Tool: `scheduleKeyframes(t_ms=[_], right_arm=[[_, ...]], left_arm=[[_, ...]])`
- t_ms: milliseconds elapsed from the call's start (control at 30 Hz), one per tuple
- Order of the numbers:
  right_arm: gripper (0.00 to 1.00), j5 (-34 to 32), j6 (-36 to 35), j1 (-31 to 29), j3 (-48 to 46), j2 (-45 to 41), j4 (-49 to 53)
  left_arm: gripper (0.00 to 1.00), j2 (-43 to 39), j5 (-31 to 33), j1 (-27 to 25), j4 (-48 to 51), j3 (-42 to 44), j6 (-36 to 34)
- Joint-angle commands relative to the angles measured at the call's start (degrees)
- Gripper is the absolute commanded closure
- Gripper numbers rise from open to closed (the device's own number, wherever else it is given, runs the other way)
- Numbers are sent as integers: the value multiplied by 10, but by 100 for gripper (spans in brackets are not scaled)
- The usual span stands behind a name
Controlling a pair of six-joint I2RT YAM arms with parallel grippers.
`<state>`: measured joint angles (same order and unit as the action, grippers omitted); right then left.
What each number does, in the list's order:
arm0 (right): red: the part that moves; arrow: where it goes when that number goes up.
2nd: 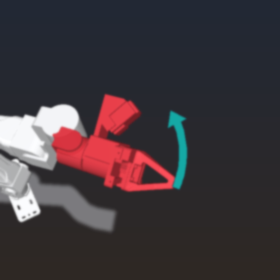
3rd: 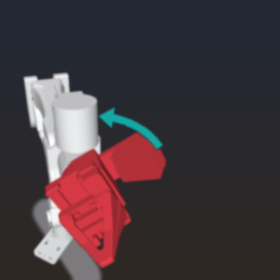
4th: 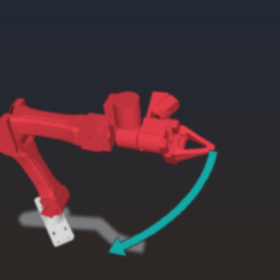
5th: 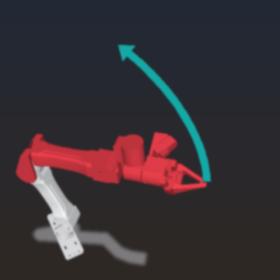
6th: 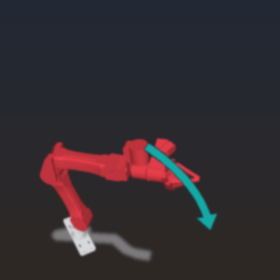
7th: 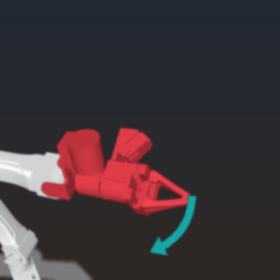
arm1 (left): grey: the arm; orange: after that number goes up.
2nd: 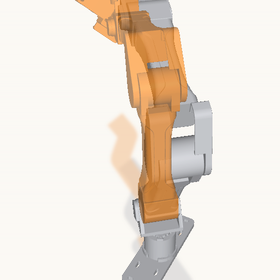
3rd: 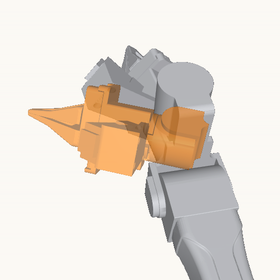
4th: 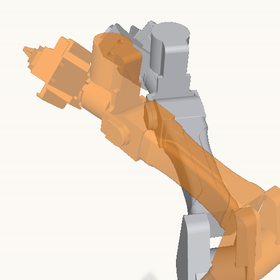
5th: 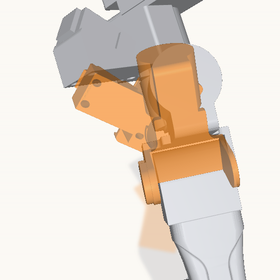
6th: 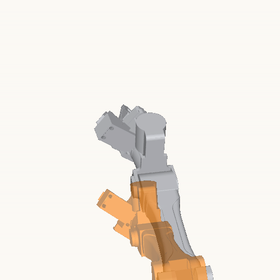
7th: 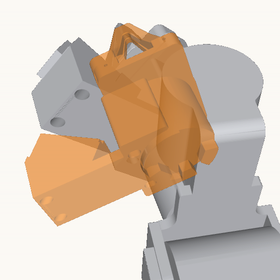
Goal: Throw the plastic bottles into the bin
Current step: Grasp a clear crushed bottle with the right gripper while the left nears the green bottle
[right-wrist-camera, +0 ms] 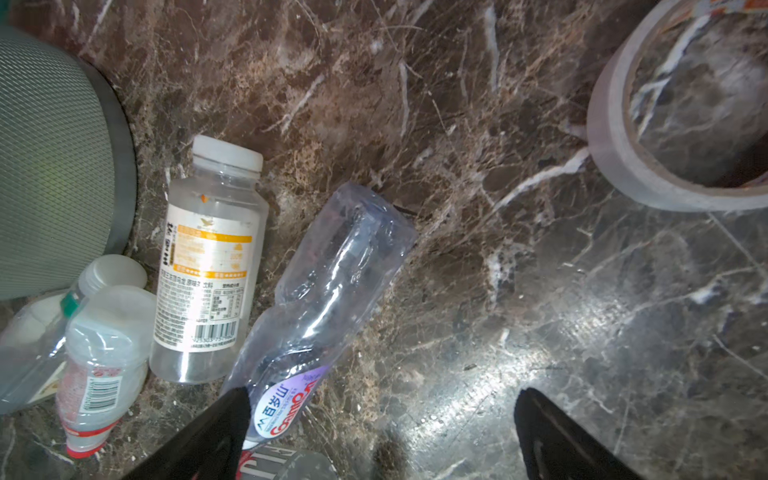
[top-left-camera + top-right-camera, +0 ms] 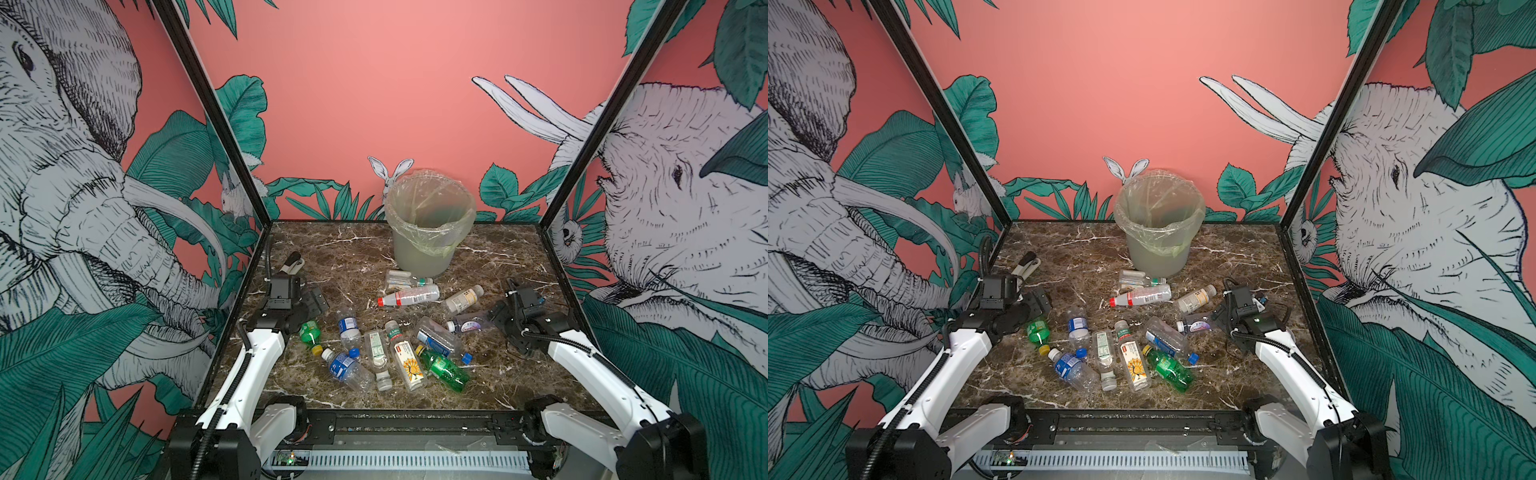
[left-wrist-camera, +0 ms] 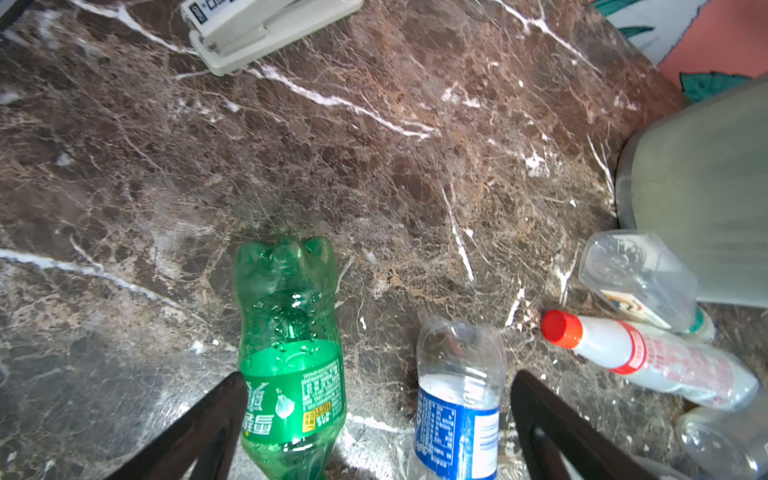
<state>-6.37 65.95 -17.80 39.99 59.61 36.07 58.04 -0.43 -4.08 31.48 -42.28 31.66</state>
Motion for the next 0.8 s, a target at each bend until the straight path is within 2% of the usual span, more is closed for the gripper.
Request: scheduleKeyframes(t_ms=[0, 333, 500, 567, 767], right_arm=[[5, -4, 81, -14, -14, 8, -39], [12, 18, 126, -36, -5, 94, -109], [16, 4, 181, -46, -18, 109, -136], [19, 4, 204, -53, -36, 115, -176], [19, 7, 208, -55, -20, 158, -190]], left_arm=[[1, -7, 12, -1, 45, -12, -28], [1, -8, -9, -2, 28, -1, -33], [1, -4, 13, -1, 39, -15, -56], [1, -1, 14, -1, 42, -21, -56], [1, 2, -4, -1, 32, -20, -41]])
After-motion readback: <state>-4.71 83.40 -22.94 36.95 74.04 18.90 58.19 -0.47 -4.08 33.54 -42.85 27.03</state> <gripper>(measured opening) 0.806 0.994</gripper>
